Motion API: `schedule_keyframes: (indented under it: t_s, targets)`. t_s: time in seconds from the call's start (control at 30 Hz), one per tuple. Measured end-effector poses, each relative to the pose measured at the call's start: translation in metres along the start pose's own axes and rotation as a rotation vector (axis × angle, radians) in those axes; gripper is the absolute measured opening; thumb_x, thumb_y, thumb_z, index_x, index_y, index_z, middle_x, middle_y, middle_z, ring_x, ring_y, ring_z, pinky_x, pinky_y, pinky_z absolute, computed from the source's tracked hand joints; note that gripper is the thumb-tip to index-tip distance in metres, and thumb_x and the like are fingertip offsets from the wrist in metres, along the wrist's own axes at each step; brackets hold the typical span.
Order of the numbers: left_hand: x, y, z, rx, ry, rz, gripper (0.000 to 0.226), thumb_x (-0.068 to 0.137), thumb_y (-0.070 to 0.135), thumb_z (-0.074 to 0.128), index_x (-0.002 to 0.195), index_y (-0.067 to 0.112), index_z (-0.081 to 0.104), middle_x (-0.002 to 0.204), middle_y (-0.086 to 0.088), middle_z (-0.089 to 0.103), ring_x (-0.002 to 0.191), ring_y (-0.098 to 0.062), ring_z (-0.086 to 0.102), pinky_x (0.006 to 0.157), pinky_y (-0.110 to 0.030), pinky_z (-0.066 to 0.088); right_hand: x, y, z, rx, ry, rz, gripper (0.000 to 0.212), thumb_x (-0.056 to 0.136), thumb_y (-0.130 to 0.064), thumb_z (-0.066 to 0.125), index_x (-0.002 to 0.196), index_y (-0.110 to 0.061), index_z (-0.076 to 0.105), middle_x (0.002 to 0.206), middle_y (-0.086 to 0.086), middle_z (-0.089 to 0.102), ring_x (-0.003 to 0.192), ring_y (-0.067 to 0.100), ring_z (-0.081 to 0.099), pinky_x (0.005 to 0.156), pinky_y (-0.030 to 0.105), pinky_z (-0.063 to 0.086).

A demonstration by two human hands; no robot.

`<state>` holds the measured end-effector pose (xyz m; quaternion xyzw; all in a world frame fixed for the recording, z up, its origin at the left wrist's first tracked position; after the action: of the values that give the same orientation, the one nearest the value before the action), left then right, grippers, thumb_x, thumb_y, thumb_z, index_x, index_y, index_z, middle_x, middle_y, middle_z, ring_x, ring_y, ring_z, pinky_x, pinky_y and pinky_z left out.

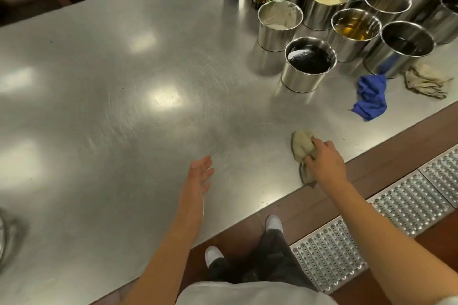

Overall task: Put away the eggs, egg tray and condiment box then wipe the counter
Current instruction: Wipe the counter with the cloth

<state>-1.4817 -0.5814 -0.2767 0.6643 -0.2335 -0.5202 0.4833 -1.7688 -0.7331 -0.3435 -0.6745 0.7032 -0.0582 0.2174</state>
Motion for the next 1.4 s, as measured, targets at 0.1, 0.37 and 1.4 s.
schedule_keyframes:
  t_s: [0.1, 0.37, 1.4]
  targets:
    - [-0.001, -0.002, -0.003, 0.004, -0.006, -0.001, 0.064, 0.089, 0.065, 0.022, 0.133, 0.031, 0.053, 0.142, 0.007, 0.054, 0.130, -0.010, 0.052, 0.119, -0.043, 0.031, -0.027, -0.026, 0.021, 0.005, -0.036, -0.064, 0.055, 0.087, -0.021, 0.065, 0.138, -0.009, 0.049, 0.117, 0.018, 0.051, 0.094, 0.039, 0.058, 0.069, 0.035, 0.041]
    - [-0.002, -0.004, -0.015, -0.022, 0.011, 0.020, 0.059, 0.090, 0.066, 0.022, 0.129, 0.037, 0.055, 0.137, 0.015, 0.057, 0.125, -0.002, 0.055, 0.109, -0.031, 0.037, -0.117, -0.122, 0.093, -0.022, -0.292, -0.324, 0.056, 0.087, -0.032, 0.058, 0.138, -0.020, 0.041, 0.116, 0.005, 0.048, 0.098, 0.025, 0.056, 0.078, 0.039, 0.054]
    - [0.040, 0.014, 0.122, -0.057, -0.020, 0.015, 0.073, 0.086, 0.066, 0.025, 0.140, 0.023, 0.052, 0.143, 0.003, 0.055, 0.129, -0.010, 0.053, 0.114, -0.037, 0.035, 0.064, 0.086, -0.053, -0.036, -0.022, 0.025, 0.049, 0.086, -0.017, 0.066, 0.133, -0.011, 0.054, 0.110, 0.019, 0.053, 0.093, 0.042, 0.060, 0.076, 0.041, 0.047]
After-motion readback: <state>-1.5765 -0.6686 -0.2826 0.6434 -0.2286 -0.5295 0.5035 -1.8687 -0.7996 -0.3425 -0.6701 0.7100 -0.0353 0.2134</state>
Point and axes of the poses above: each hand's wrist, its own x-axis towards the middle knuckle, its own z-axis out of the palm, y = z × x, the point moved 3 cm from there along x, towards the middle knuckle
